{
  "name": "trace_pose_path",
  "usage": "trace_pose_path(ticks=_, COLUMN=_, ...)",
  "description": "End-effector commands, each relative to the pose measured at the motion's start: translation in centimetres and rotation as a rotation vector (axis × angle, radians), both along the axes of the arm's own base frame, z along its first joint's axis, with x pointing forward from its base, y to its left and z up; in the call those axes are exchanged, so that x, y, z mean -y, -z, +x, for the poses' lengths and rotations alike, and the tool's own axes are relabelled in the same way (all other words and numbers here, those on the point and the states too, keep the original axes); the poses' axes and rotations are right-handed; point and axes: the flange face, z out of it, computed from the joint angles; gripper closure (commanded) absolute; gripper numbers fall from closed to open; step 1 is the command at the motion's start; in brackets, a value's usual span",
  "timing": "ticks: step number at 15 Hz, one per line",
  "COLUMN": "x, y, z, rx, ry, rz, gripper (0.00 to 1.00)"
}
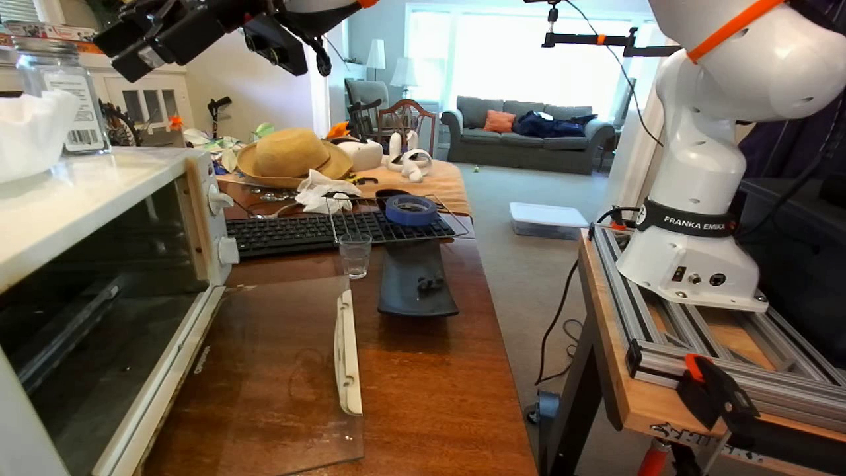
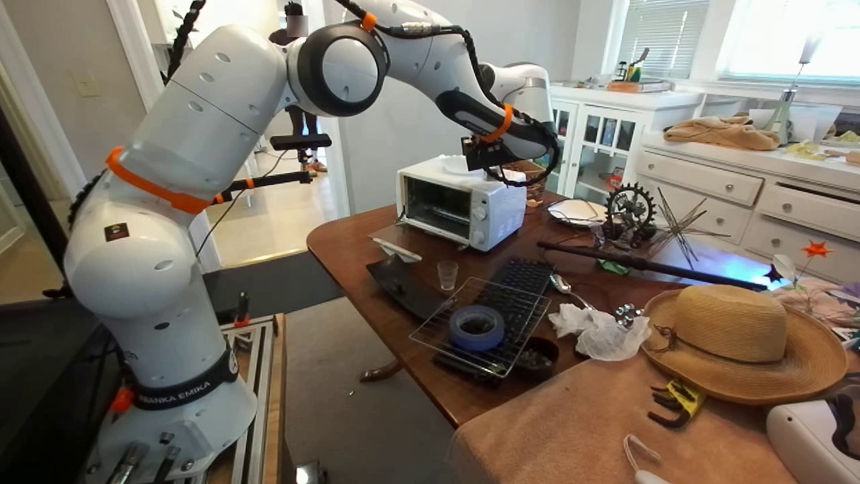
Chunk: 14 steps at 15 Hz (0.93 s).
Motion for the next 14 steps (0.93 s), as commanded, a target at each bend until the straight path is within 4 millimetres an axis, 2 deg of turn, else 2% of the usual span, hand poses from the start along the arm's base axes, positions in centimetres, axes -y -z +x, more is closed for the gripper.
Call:
trace_pose_path(ticks=1, x=-0.1, y=1.1, z=0.2, rx=-0.039, ry=-0.036, rz=0.028, gripper=0.0)
trace_pose_path(ticks=10, x=-0.4, y=1.9, z=1.3, rx=-0.034, ry=-0.075, rz=0.091, gripper=0.0)
trace_pose_path(ticks=13, x=-0.7, y=2.4, z=1.3, rx=-0.057, ry=-0.097, rz=0.104, gripper=0.06)
trace_pose_path(ticks=14, x=-0.8, y=2.6, z=1.2, rx=-0.065, ry=-0.106, rz=0.104, gripper=0.14)
